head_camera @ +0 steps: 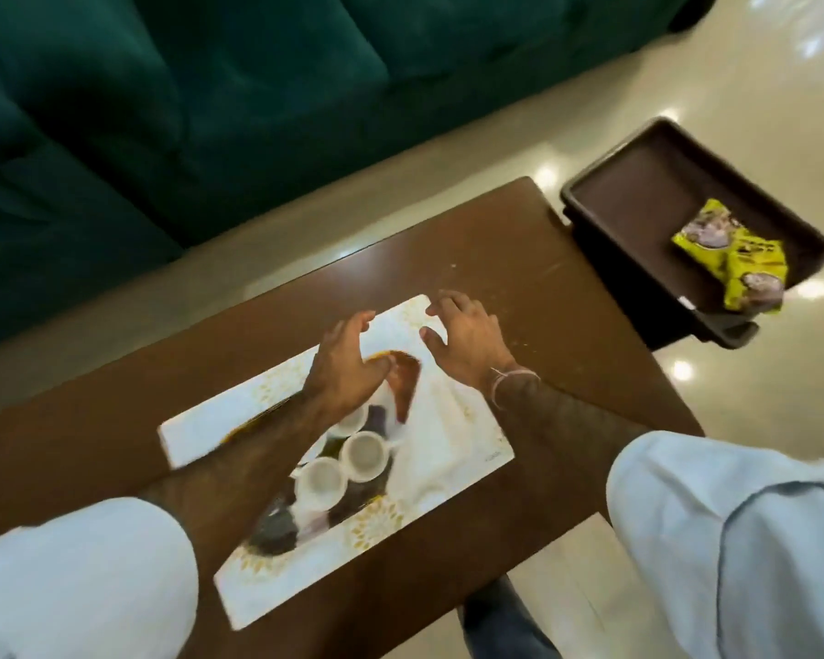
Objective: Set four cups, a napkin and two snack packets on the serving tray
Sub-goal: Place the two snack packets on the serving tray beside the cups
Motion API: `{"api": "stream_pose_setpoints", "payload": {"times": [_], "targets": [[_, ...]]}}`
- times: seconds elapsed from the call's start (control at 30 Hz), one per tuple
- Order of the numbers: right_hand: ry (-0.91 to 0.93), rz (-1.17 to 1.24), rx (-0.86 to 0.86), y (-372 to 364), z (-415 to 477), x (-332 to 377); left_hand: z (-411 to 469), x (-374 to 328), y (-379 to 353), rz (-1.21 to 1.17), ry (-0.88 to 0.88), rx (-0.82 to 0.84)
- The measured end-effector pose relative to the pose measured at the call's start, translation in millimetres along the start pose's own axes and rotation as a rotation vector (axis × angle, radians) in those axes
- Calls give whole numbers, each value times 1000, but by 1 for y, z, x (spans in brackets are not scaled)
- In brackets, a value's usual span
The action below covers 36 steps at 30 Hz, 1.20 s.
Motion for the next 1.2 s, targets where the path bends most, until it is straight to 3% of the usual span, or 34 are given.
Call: {"api": "stream_pose_setpoints", "payload": {"times": [0.37,0.63,0.77,0.97,1.2], "targets": [[-291,118,-201,103,90,-227,190,-131,-181,-63,-180,248],[-623,182,-506,175,122,-398,286,-259,-281,-88,-442,173],[-871,180,-411,186,127,-469,325,-299,-342,-88,-341,213],[-785,189,-362,181,135,-497,355,-314,-405,-150,-193,317],[-860,199,-341,175,146,-499,363,-313,-421,-276,-8,360]]}}
Point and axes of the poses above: each hand's wrist, its own z-axis towards the middle knuckle, its own y-axis out of the back of the hand, x = y × z, the point moved 3 cm from there along z, towards the middle knuckle, and after that the axes turned 13 degrees about -y, right-handed, at the moved point
